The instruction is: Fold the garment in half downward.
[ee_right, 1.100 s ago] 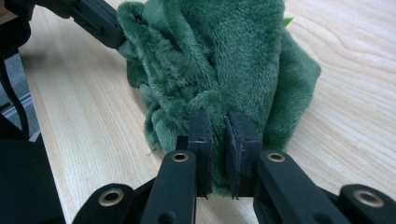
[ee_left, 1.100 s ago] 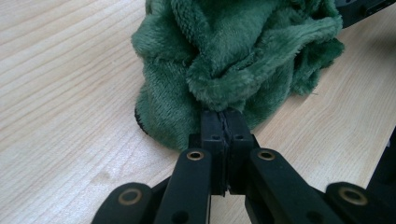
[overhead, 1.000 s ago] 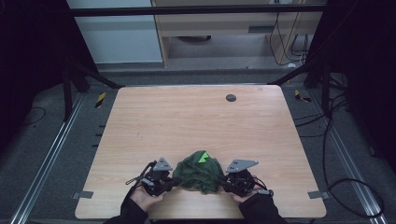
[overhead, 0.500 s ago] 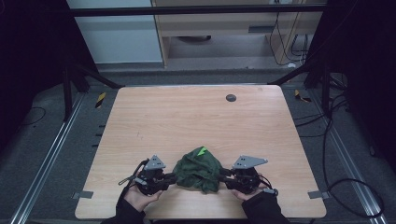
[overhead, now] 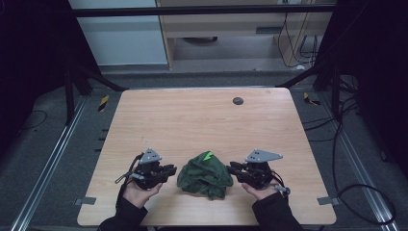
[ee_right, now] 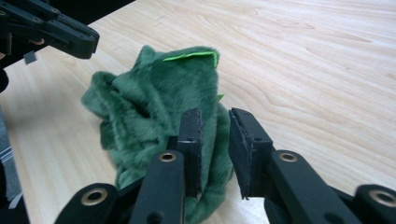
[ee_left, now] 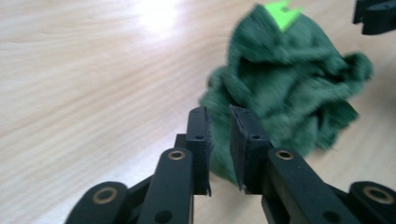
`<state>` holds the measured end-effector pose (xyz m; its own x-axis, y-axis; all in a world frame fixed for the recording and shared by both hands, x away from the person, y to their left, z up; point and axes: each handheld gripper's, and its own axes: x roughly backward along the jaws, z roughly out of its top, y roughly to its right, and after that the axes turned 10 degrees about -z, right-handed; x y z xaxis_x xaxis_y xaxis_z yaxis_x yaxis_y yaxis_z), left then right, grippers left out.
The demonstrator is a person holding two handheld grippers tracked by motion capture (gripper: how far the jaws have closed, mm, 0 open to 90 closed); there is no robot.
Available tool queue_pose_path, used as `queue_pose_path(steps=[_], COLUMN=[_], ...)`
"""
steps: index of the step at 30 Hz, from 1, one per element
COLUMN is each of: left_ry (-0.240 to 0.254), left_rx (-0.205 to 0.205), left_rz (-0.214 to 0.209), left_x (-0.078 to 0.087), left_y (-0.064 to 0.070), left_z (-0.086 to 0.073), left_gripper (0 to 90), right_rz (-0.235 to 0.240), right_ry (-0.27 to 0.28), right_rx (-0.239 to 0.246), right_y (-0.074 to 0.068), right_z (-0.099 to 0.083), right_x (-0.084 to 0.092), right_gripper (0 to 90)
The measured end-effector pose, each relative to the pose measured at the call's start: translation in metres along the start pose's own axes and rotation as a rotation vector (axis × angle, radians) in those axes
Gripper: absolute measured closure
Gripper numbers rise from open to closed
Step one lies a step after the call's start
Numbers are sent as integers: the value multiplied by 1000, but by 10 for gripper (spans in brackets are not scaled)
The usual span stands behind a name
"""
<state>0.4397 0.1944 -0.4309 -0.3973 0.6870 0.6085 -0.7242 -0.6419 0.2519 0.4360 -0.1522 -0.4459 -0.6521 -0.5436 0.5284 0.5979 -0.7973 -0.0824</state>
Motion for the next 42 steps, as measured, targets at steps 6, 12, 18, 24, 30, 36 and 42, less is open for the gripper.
queue_pose_path(steps=[6, 12, 18, 24, 30, 36, 42], left_ry=[7, 10, 3, -7, -32, -49, -44], left_rx=[4, -6, -13, -5, -2, -14, -39], left_rz=[35, 41, 42, 38, 14, -15, -52], left_x=[-7, -18, -34, -46, -55, -60, -55], left_y=[-4, -5, -8, -14, -19, -15, -8], left_z=[5, 13, 22, 25, 24, 23, 23], left_gripper=[838, 888, 899, 899, 899, 899, 899], right_rz=[-23, -44, -47, -45, -34, -19, 8], right_ry=[-15, -14, -29, -47, -69, -99, -95], right_rx=[-11, -27, -41, -46, -45, -31, -18], right_y=[5, 11, 15, 15, 12, 6, 0], right_z=[6, 13, 18, 21, 19, 15, 14], right_x=[-8, -16, -27, -39, -50, -58, -55], right_gripper=[795, 840, 896, 899, 899, 899, 898])
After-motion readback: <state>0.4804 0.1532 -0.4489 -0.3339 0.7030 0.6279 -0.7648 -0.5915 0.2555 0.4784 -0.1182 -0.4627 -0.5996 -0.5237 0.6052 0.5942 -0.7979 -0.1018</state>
